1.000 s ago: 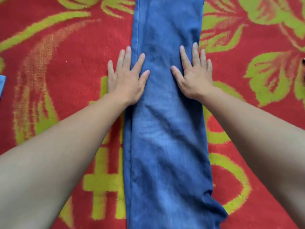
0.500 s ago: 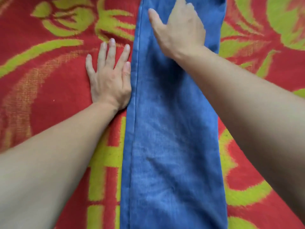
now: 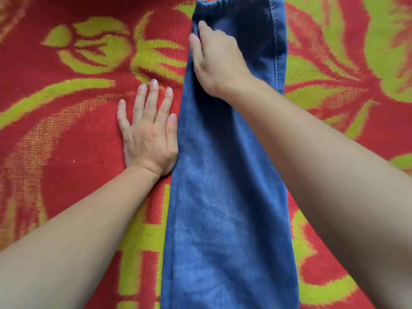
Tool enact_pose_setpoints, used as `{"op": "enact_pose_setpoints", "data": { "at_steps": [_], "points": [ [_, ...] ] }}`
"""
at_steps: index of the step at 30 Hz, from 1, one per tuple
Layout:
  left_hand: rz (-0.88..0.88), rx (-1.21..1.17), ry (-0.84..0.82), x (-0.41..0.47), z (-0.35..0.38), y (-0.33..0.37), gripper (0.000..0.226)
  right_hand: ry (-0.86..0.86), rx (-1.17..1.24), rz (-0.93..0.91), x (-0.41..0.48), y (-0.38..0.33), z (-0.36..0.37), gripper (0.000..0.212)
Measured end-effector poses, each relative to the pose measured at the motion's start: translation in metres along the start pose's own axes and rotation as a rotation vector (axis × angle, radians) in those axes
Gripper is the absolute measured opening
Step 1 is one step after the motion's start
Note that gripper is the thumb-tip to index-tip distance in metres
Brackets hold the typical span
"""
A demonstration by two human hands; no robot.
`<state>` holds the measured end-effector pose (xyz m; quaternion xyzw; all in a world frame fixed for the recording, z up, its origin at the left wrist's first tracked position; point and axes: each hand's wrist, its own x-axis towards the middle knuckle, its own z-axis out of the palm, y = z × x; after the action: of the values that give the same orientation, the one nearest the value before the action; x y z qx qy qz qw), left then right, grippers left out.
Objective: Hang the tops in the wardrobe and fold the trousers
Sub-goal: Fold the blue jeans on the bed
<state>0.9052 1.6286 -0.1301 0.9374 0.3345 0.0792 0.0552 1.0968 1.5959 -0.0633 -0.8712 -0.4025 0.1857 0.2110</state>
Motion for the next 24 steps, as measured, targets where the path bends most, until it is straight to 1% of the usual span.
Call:
{"op": "enact_pose_setpoints", "data": {
  "at_steps": [1,2,3,4,5,6,7,8,9,10,12,13,14,17,20,22,24],
  "points": [
    [-0.001,0.003,-0.001,0.0,0.0,0.0,0.053,0.051,0.059,-0.005,-0.002,0.003,-0.006,0.032],
    [-0.001,0.005,-0.004,0.0,0.0,0.001,0.053,0.186,0.084,-0.012,-0.004,0.007,-0.014,0.032],
    [-0.001,0.004,-0.008,0.001,0.0,0.001,0.054,0.355,0.074,-0.006,-0.006,0.016,-0.021,0.033],
    [-0.001,0.002,-0.013,0.001,0.0,0.001,0.054,0.509,0.042,0.035,-0.01,0.026,-0.029,0.04],
    [-0.002,0.002,-0.017,0.001,0.0,0.001,0.054,0.597,-0.007,0.136,-0.015,0.04,-0.036,0.051],
    [-0.003,0.002,-0.021,0.001,0.0,0.001,0.054,0.594,-0.017,0.283,-0.019,0.054,-0.043,0.064],
    [-0.005,0.0,-0.024,0.001,0.0,0.001,0.054,0.502,0.036,0.46,-0.023,0.068,-0.049,0.076],
    [-0.007,-0.001,-0.024,0.001,0.0,0.001,0.055,0.371,0.149,0.62,-0.024,0.078,-0.055,0.08],
    [-0.008,-0.001,-0.025,0.001,0.0,0.001,0.055,0.238,0.308,0.719,-0.023,0.084,-0.062,0.075],
    [-0.006,-0.001,-0.027,0.001,0.001,0.001,0.055,0.123,0.453,0.741,-0.019,0.09,-0.067,0.064],
    [-0.002,0.001,-0.029,0.001,0.002,0.0,0.055,-0.038,0.626,0.685,-0.008,0.093,-0.074,0.048],
    [0.0,0.005,-0.031,0.002,0.003,0.0,0.055,-0.1,0.702,0.644,-0.001,0.091,-0.075,0.043],
    [0.002,0.009,-0.037,0.002,0.003,0.0,0.055,-0.152,0.761,0.614,0.004,0.088,-0.075,0.042],
    [0.006,0.016,-0.057,0.002,0.004,-0.001,0.056,-0.227,0.799,0.612,0.01,0.085,-0.074,0.04],
    [0.004,0.02,-0.075,0.003,0.005,-0.002,0.058,-0.217,0.949,0.582,0.001,0.085,-0.073,0.028],
    [-0.001,0.021,-0.103,0.005,0.004,-0.003,0.059,-0.155,1.107,0.527,-0.012,0.08,-0.073,0.025],
    [-0.017,0.008,-0.16,0.006,-0.001,-0.002,0.06,-0.069,1.181,0.446,-0.026,0.071,-0.076,0.027]
  ]
}}
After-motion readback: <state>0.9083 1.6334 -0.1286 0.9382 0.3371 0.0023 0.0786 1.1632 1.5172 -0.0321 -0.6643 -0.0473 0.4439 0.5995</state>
